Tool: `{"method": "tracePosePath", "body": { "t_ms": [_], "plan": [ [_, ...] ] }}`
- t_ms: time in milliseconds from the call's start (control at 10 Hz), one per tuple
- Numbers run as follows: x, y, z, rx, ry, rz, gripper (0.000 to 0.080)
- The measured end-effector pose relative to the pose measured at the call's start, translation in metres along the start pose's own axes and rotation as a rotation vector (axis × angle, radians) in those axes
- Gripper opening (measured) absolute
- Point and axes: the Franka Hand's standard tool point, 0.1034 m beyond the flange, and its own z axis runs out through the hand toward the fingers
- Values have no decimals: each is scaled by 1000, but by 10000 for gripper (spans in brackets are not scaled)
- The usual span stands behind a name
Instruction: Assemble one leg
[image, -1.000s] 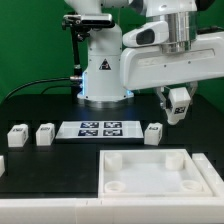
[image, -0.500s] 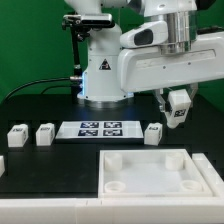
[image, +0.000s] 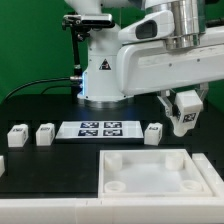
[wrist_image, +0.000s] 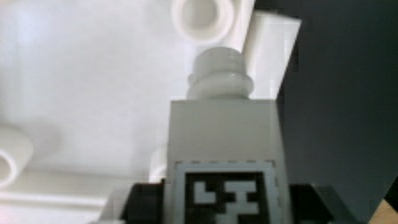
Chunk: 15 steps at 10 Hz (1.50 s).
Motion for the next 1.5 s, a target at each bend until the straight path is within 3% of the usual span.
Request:
{"method": "tracePosePath", "body": {
  "t_ms": [300,400,600,700,1200,1500],
  "plan": [
    [1,2,2,-13,60,2,288],
    [8,6,0,-32,153,-4,288],
    [-2,20,1,-95,347,-40,288],
    [0,27,7,-111,397,-44,288],
    [41,26,8,-95,404,-41,288],
    [55,26,21,-88,410,-38,288]
  ]
}}
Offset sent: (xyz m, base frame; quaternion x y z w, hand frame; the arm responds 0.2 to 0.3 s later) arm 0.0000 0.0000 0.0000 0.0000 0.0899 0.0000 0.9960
